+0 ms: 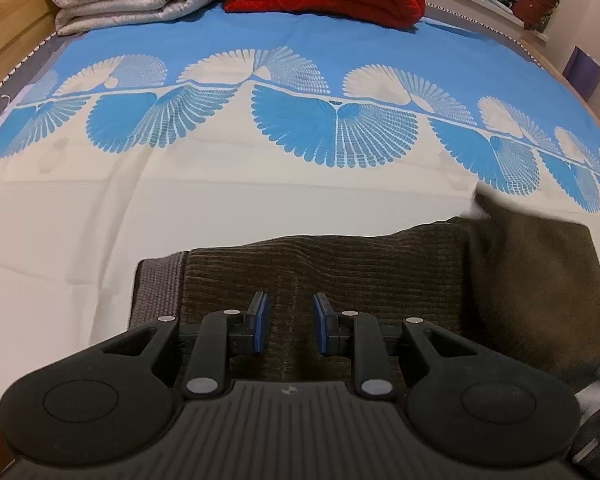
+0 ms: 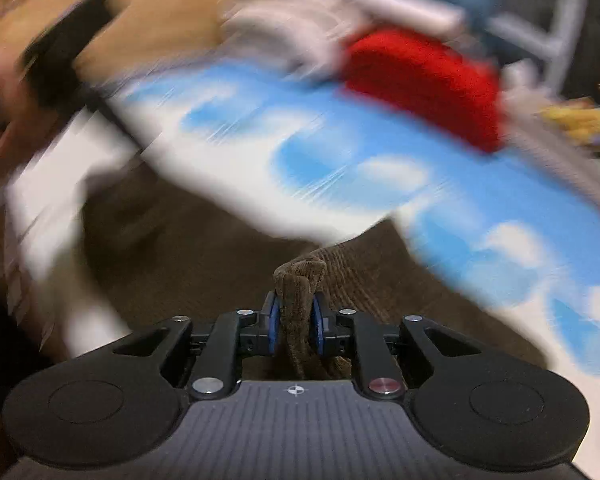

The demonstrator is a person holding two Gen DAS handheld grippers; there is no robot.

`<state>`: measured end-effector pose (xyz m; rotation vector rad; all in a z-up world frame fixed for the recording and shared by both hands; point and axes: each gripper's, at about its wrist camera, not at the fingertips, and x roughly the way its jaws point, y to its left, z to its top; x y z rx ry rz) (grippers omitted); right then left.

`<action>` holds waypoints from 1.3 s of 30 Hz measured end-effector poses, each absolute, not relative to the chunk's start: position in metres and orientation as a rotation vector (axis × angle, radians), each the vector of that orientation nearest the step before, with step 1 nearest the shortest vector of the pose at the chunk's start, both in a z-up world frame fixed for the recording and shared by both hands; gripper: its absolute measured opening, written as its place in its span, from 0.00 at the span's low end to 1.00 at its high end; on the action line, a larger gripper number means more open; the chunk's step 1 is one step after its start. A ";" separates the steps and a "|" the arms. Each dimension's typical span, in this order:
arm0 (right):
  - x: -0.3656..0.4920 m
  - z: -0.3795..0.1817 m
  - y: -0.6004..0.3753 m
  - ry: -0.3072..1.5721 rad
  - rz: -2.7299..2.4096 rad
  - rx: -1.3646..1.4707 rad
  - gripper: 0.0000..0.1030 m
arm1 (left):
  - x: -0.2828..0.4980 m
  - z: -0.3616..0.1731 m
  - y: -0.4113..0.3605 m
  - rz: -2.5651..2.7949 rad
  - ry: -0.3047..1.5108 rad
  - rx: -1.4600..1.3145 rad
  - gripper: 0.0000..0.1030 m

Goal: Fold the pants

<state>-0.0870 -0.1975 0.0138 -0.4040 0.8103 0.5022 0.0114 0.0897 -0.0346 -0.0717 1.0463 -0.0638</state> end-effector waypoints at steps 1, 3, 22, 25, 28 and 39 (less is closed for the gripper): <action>-0.087 -0.002 -0.195 0.905 0.551 -0.404 0.23 | 0.012 -0.035 0.088 -0.070 1.048 -0.079 0.32; -0.087 -0.020 -0.194 1.001 0.583 -0.413 0.22 | 0.014 -0.035 0.082 -0.089 1.052 -0.092 0.34; -0.088 0.008 -0.303 1.030 0.297 -0.127 0.34 | 0.061 -0.059 -0.019 -0.292 1.133 -0.267 0.35; -0.088 0.007 -0.332 1.023 0.084 -0.126 0.38 | 0.077 -0.075 -0.031 -0.307 1.147 -0.360 0.38; -0.088 -0.009 -0.368 1.128 -0.107 -0.083 0.41 | 0.092 -0.090 -0.041 -0.315 1.158 -0.448 0.47; -0.104 -0.016 -0.425 1.195 -0.160 0.163 0.51 | 0.113 -0.116 -0.082 -0.310 1.198 -0.306 0.33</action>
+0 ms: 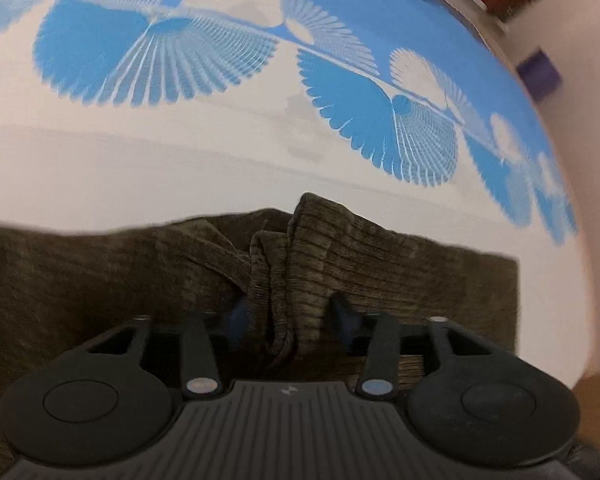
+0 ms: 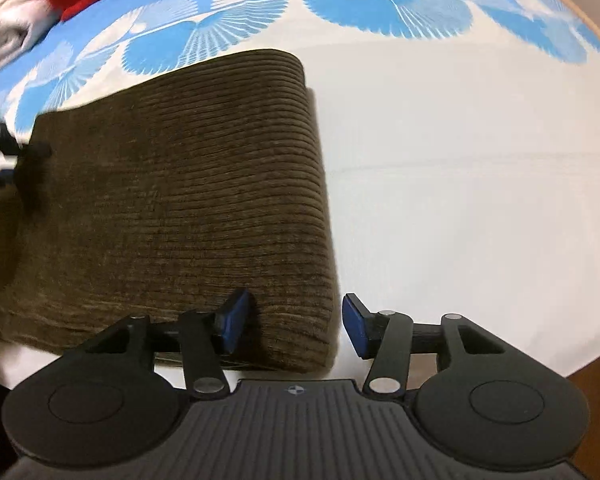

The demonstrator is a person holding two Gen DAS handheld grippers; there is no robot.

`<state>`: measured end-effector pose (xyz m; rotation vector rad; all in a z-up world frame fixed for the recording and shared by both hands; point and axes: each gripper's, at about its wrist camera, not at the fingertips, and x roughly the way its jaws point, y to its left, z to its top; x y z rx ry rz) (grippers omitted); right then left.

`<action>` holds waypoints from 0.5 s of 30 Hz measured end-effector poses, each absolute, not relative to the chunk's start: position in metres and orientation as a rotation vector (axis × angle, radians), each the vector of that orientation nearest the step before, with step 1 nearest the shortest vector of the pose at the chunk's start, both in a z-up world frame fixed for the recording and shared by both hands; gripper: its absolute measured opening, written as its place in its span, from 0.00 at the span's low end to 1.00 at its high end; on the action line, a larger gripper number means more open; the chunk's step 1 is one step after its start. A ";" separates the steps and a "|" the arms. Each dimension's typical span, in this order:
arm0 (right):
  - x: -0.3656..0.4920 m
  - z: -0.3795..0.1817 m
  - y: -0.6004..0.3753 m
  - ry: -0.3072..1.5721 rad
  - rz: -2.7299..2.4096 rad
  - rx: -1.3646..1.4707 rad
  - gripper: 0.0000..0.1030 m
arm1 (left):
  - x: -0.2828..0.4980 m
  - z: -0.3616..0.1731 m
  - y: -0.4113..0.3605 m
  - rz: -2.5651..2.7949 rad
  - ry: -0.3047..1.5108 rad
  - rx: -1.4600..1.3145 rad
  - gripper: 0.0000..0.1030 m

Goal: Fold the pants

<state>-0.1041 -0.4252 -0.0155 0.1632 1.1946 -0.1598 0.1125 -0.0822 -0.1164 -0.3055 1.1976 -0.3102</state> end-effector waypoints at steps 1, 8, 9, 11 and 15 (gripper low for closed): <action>-0.106 -0.015 -0.429 1.193 -0.158 0.170 0.51 | 0.110 -0.112 -0.085 -0.336 1.187 -0.277 0.24; -0.101 -0.014 -0.444 1.186 -0.158 0.191 0.54 | 0.067 -0.047 -0.070 -0.447 1.005 -0.206 0.20; -0.101 -0.013 -0.444 1.186 -0.153 0.195 0.54 | 0.068 -0.050 -0.065 -0.413 1.017 -0.199 0.21; -0.104 -0.012 -0.445 1.188 -0.140 0.196 0.59 | 0.076 -0.062 -0.059 -0.324 1.051 -0.189 0.28; -0.103 -0.012 -0.443 1.191 -0.151 0.183 0.64 | 0.074 -0.061 -0.043 -0.259 1.062 -0.176 0.49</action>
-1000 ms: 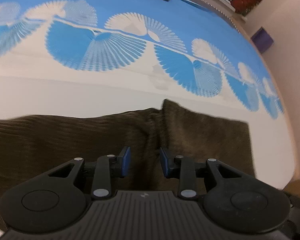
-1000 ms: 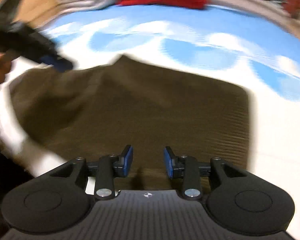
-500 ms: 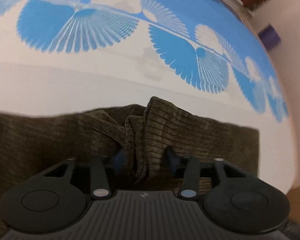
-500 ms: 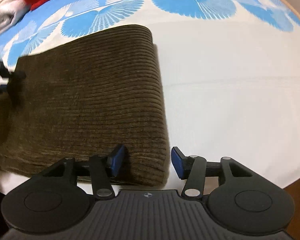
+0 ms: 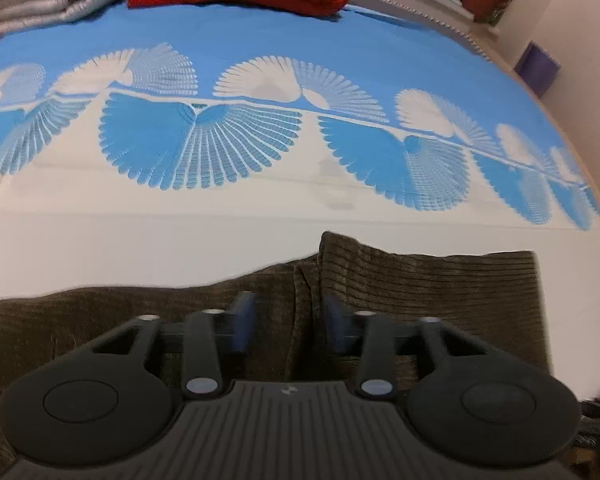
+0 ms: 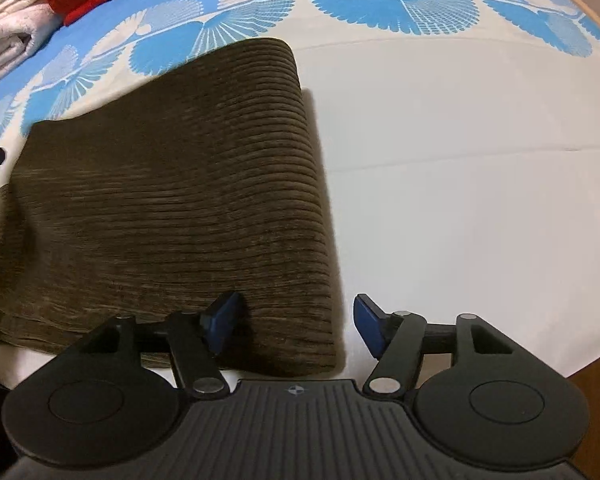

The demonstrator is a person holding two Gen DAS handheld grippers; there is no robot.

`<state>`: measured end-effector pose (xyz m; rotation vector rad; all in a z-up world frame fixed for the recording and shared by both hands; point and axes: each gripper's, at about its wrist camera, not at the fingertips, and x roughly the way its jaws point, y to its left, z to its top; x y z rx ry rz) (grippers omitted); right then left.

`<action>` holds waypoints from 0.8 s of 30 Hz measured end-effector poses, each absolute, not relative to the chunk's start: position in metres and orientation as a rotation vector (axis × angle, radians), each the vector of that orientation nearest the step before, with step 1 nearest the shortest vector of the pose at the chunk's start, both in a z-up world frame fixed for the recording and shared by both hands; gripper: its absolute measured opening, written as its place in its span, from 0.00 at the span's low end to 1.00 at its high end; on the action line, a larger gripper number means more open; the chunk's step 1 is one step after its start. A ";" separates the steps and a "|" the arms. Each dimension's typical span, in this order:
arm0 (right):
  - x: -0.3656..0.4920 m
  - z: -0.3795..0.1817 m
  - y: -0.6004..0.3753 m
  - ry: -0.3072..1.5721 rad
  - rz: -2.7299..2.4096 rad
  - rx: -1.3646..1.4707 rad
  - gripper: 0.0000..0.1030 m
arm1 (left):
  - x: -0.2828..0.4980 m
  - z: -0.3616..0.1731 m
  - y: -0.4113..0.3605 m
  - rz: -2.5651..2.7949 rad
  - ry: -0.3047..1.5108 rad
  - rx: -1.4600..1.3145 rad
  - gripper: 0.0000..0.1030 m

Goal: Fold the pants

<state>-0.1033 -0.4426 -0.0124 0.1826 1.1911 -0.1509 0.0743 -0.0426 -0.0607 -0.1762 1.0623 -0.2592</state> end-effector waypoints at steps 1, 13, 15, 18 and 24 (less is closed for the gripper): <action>-0.104 -0.012 -0.445 1.190 -0.158 0.200 0.64 | 0.071 -0.061 -0.039 -0.289 1.085 -0.208 0.52; -0.102 -0.020 -0.456 1.207 -0.201 0.316 0.67 | 0.017 -0.128 -0.054 -0.463 1.371 -0.084 0.05; -0.102 -0.020 -0.455 1.208 -0.204 0.322 0.67 | 0.005 -0.105 -0.061 -0.520 1.267 0.029 0.02; -0.102 -0.021 -0.453 1.206 -0.202 0.318 0.67 | -0.006 -0.070 -0.044 -0.585 1.169 -0.065 0.02; -0.103 -0.020 -0.454 1.208 -0.182 0.321 0.69 | -0.014 -0.103 -0.048 -0.540 1.320 0.131 0.02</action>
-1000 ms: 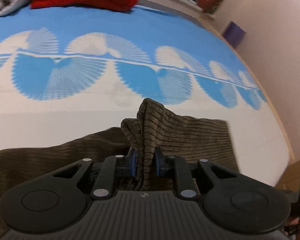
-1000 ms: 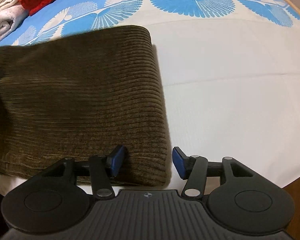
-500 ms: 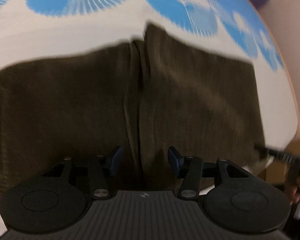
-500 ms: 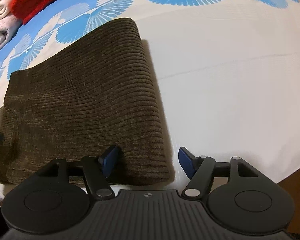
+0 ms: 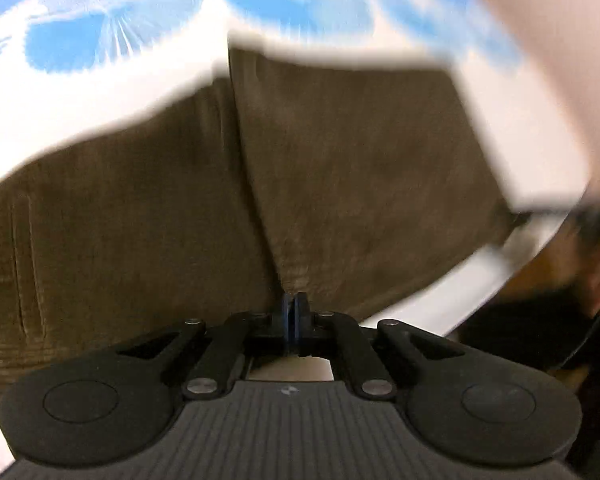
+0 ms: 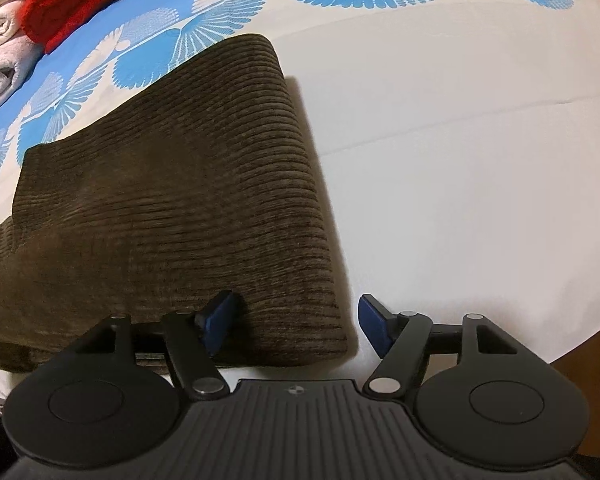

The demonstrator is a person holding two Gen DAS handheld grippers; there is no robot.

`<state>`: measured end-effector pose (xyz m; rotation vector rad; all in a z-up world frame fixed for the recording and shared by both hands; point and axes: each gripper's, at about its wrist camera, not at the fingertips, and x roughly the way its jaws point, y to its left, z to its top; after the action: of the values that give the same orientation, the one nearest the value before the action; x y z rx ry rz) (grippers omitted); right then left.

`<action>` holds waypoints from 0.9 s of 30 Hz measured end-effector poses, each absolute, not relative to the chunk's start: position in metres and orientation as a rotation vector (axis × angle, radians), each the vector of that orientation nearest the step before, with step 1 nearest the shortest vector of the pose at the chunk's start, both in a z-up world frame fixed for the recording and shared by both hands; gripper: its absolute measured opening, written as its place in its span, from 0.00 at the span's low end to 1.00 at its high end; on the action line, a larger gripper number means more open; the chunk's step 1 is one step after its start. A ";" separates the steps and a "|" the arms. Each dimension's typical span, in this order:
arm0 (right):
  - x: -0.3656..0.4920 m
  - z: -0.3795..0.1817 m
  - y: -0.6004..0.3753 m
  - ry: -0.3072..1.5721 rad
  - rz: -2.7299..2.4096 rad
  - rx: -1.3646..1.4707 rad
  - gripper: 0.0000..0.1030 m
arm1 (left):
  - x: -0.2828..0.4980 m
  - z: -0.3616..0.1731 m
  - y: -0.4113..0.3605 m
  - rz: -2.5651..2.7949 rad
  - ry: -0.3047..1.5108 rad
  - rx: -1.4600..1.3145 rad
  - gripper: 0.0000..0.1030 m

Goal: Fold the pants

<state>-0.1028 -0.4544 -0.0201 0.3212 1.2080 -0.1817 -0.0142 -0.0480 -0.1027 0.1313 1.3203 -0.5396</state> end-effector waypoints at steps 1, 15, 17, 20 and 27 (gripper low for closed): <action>-0.103 -0.021 -0.454 1.213 -0.182 0.319 0.69 | -0.015 -0.109 -0.052 -0.516 1.318 0.201 0.03; -0.102 -0.023 -0.459 1.219 -0.184 0.347 0.69 | -0.015 -0.120 -0.085 -0.643 1.284 0.280 0.12; -0.102 -0.022 -0.458 1.221 -0.177 0.346 0.69 | -0.005 -0.109 -0.079 -0.657 1.283 0.214 0.13; -0.103 -0.020 -0.460 1.219 -0.159 0.350 0.69 | 0.014 -0.090 -0.065 -0.591 1.179 0.089 0.13; -0.104 -0.022 -0.464 1.224 -0.133 0.359 0.70 | 0.049 -0.082 -0.092 -0.459 1.000 0.053 0.14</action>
<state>-0.1042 -0.4637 -0.0217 0.3588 1.2245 -0.1330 0.0485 -0.0925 -0.0815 0.0528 1.0003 -0.4594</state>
